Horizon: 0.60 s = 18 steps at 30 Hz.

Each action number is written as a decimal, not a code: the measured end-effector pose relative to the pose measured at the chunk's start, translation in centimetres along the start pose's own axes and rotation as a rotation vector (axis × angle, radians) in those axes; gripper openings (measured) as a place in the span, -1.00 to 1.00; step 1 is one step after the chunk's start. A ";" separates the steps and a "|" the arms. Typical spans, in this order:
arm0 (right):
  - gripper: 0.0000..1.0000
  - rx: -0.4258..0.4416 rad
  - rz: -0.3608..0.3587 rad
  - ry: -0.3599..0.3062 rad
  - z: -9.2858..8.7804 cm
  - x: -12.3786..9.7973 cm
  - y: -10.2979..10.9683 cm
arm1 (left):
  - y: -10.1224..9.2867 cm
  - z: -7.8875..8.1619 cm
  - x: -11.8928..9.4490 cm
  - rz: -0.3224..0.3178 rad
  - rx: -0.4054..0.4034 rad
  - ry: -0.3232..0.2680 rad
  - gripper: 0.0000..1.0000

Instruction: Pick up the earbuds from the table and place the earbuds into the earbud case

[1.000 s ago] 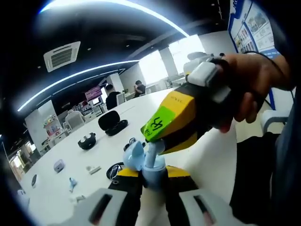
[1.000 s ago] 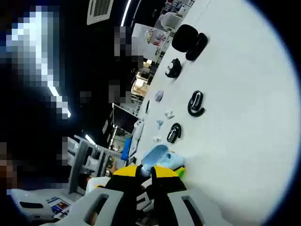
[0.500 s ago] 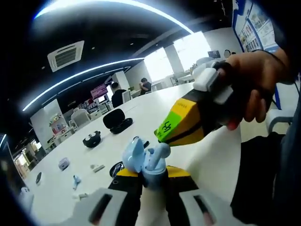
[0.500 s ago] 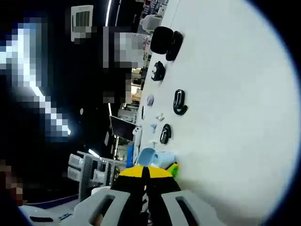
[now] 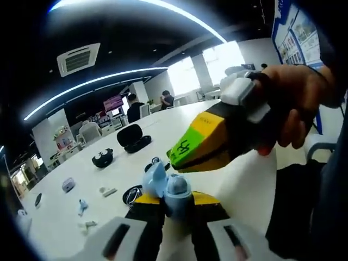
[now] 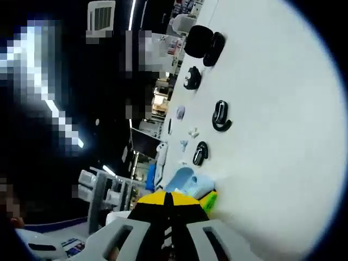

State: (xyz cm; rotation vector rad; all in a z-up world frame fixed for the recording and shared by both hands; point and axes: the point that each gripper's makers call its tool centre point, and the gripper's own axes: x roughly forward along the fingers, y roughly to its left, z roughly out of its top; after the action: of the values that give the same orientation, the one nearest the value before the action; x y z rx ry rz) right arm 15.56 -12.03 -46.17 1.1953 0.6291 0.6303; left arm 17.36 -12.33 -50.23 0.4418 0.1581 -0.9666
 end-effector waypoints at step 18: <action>-0.67 -0.625 -0.136 0.068 1.6 1.1 -1.3 | -0.1 -0.5 -0.2 -0.117 -0.143 0.004 -0.61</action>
State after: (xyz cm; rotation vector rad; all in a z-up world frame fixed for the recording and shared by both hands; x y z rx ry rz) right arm 17.58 -12.51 -47.13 0.5464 0.5103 0.6869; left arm 17.19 -11.98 -50.60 0.3051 0.2575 -1.0617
